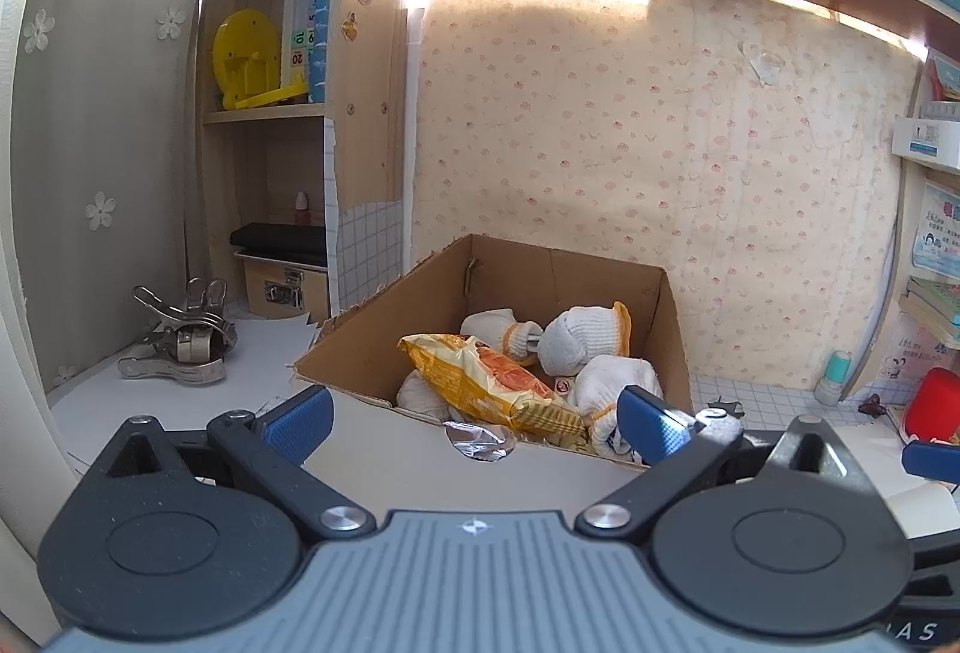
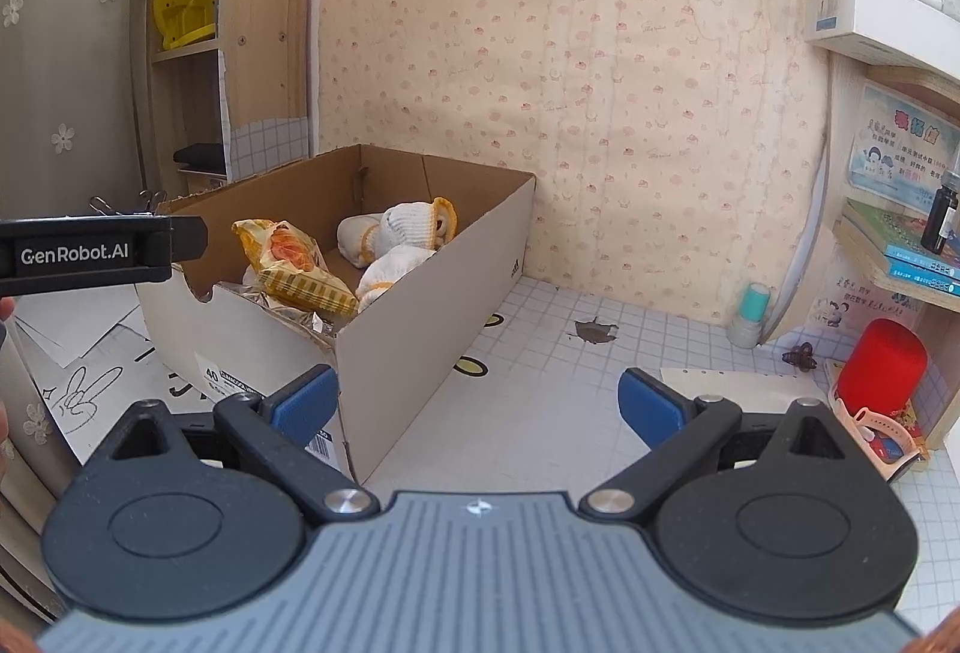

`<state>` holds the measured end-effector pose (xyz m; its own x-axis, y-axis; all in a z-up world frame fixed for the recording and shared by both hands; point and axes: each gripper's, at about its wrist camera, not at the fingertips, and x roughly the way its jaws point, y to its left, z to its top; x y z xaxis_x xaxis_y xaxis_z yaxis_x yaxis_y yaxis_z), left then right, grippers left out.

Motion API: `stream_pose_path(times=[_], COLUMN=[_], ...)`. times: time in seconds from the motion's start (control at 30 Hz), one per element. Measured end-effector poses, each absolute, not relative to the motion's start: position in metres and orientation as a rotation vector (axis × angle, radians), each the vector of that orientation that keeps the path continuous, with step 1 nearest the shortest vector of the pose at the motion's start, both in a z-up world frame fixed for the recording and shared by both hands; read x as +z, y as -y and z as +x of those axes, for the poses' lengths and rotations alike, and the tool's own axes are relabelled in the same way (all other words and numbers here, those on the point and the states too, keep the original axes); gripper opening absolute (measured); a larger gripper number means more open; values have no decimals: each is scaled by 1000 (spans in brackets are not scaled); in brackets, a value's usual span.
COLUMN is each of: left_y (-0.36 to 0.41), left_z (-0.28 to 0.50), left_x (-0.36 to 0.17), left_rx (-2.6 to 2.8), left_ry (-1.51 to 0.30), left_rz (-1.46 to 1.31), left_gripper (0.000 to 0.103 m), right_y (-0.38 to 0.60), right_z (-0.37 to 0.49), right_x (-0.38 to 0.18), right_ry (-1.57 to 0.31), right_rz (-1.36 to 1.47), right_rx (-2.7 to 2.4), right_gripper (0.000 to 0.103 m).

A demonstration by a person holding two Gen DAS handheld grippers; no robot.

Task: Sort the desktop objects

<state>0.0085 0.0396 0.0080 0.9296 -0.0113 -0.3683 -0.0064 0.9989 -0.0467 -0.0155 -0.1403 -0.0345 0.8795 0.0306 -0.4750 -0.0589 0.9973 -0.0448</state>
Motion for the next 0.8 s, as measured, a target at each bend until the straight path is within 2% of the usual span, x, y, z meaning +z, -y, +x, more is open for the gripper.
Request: stream_pose_path(times=[0.8], left_y=[-43], left_z=[9], left_x=[11], left_rx=[5], left_ry=[-360], left_rz=[-49], left_gripper=[103], right_y=[140], right_z=[-14], right_x=[-34], right_ry=[-495], right_rz=[-60], right_rx=[45], right_gripper=[97])
